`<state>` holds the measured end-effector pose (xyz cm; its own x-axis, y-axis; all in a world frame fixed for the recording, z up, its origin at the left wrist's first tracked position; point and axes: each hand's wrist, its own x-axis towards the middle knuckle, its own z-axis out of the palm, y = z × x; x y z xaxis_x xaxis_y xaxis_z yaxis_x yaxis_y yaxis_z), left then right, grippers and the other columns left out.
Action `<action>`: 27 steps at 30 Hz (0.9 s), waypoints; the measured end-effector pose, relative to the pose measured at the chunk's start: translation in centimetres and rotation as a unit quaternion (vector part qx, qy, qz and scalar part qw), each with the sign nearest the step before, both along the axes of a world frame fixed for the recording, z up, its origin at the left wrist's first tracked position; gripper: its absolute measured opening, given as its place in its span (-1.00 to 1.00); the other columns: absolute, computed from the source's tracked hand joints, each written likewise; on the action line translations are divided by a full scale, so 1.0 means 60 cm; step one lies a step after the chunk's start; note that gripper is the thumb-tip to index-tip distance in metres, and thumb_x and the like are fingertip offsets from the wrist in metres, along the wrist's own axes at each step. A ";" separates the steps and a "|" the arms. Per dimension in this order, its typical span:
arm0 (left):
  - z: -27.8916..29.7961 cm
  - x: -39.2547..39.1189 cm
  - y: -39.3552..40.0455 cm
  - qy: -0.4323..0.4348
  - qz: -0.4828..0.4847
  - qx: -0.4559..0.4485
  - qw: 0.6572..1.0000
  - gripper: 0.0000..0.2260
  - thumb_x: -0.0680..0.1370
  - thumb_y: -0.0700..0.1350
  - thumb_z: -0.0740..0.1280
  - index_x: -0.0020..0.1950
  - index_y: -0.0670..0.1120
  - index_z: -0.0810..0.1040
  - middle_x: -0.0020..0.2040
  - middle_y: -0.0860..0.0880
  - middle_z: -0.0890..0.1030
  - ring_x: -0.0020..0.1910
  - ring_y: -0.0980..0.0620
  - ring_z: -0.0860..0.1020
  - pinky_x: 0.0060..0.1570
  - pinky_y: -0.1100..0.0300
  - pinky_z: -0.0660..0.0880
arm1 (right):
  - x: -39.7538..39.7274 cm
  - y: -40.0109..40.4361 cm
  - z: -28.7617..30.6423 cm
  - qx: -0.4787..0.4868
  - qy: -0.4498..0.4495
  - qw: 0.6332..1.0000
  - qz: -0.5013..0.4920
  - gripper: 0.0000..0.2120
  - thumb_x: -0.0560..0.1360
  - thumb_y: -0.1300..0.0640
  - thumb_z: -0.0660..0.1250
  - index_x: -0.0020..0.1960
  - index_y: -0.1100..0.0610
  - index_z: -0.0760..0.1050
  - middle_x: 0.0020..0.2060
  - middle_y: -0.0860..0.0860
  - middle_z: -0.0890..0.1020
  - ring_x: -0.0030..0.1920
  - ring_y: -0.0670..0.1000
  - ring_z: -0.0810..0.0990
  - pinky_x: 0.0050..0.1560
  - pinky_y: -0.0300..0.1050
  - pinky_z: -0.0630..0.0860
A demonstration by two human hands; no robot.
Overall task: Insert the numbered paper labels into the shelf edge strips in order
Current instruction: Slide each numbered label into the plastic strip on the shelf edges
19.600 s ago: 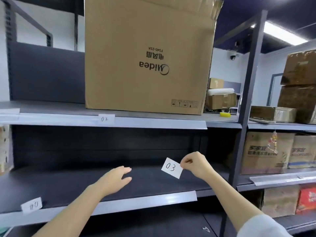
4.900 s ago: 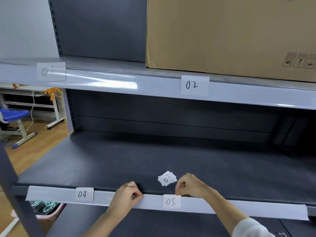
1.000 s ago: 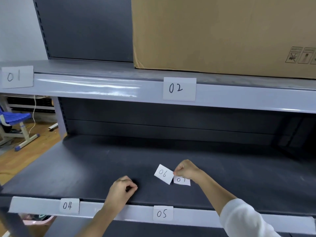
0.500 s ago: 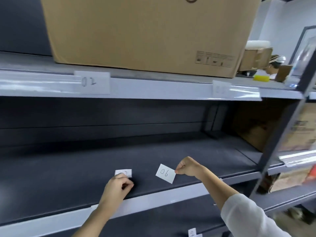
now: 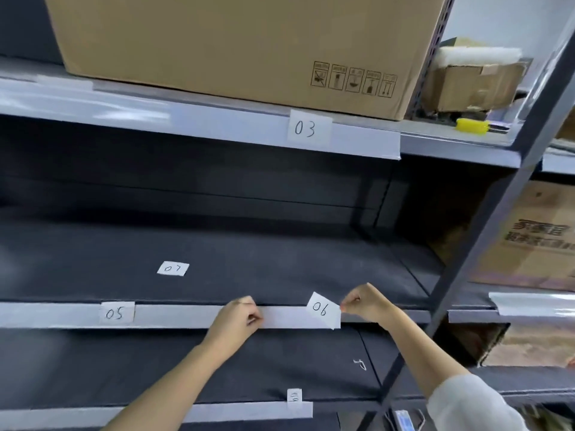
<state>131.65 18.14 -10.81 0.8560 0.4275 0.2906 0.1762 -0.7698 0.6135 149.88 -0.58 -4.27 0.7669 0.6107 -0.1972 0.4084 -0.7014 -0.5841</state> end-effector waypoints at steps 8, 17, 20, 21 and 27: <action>-0.012 0.053 0.024 0.013 -0.043 0.018 0.999 -0.85 0.51 -0.19 0.30 0.03 -0.12 0.62 -0.18 0.14 0.40 -0.06 0.13 0.43 -0.10 0.48 0.34 | 0.042 0.052 -0.002 -0.007 0.018 0.999 0.026 -0.81 0.45 0.26 0.34 0.01 0.31 0.63 -0.11 0.12 0.64 -0.09 -0.03 0.54 -0.27 -0.33 0.42; -0.033 0.059 0.046 0.020 -0.111 0.185 0.976 -0.95 0.44 -0.15 0.37 -0.20 -0.06 0.53 -0.20 0.00 0.51 -0.20 0.22 0.22 -0.21 0.42 0.23 | 0.054 0.105 -0.003 -0.021 0.007 0.995 0.098 -0.81 0.48 0.25 0.33 0.03 0.30 0.62 -0.08 0.11 0.64 -0.07 -0.03 0.54 -0.09 -0.26 0.44; -0.028 0.061 0.038 0.018 -0.102 0.226 0.969 -0.90 0.44 -0.15 0.34 -0.27 -0.09 0.49 -0.22 0.02 0.51 -0.22 0.18 0.27 -0.29 0.43 0.25 | 0.057 0.105 0.007 -0.022 -0.003 0.992 0.123 -0.81 0.48 0.26 0.33 0.03 0.31 0.61 -0.03 0.15 0.66 -0.07 -0.03 0.54 0.00 -0.22 0.49; -0.027 0.061 0.038 0.025 -0.098 0.219 0.970 -0.88 0.44 -0.16 0.34 -0.29 -0.10 0.47 -0.21 0.03 0.51 -0.24 0.18 0.30 -0.29 0.41 0.28 | 0.058 0.105 0.010 -0.025 -0.006 0.991 0.131 -0.81 0.48 0.26 0.32 0.03 0.32 0.61 -0.07 0.14 0.65 -0.08 -0.03 0.54 -0.01 -0.22 0.49; -0.025 0.065 0.032 0.044 -0.084 0.162 0.982 -0.88 0.48 -0.20 0.29 -0.23 -0.18 0.58 -0.21 -0.02 0.51 -0.28 0.17 0.36 -0.24 0.37 0.28 | 0.051 0.111 0.016 -0.039 -0.010 0.987 0.156 -0.82 0.47 0.25 0.34 0.01 0.32 0.62 -0.18 0.05 0.59 -0.12 -0.02 0.52 -0.11 -0.25 0.46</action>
